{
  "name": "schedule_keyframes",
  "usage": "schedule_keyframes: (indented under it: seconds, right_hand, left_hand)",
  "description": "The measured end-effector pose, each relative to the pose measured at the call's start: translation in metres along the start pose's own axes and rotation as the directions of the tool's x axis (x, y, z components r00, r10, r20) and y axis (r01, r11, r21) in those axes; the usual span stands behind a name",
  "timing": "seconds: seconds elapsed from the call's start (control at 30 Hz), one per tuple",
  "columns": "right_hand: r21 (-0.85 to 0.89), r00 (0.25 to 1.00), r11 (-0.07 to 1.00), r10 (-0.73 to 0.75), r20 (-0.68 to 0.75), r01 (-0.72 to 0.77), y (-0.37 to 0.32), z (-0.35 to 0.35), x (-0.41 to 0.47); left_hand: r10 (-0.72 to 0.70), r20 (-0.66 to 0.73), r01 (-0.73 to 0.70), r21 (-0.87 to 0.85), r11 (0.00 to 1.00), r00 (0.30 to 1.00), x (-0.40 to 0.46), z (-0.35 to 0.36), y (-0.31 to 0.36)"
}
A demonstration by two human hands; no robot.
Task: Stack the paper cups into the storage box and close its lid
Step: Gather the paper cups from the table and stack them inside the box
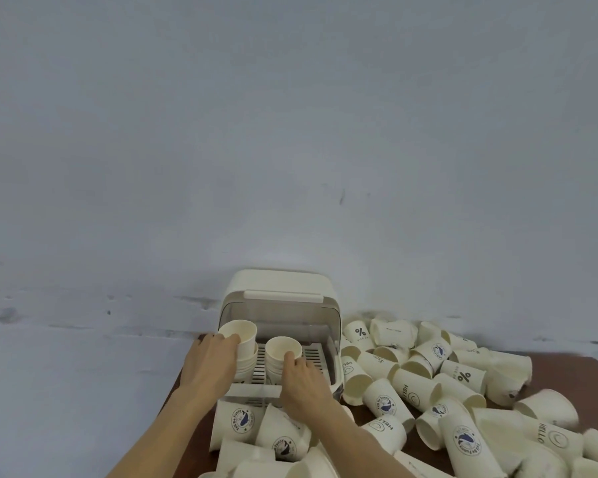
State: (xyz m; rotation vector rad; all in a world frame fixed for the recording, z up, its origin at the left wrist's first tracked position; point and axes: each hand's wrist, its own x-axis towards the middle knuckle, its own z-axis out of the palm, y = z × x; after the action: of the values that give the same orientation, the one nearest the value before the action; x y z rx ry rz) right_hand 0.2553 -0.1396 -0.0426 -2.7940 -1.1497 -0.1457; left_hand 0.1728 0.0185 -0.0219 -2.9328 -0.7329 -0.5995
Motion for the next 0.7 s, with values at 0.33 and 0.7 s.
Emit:
schedule_keyframes:
  seconds: [0.33, 0.7]
  right_hand:
    - [0.046, 0.998, 0.999, 0.004, -0.058, -0.002, 0.003, 0.006, -0.001]
    - [0.008, 0.996, 1.000, 0.009, -0.091, -0.009, 0.003, 0.010, -0.004]
  left_hand:
    - [0.017, 0.125, -0.023, 0.048, 0.999, 0.992, -0.007, 0.014, 0.008]
    - [-0.007, 0.187, 0.023, -0.085, 0.996, 0.982, -0.015, 0.020, 0.015]
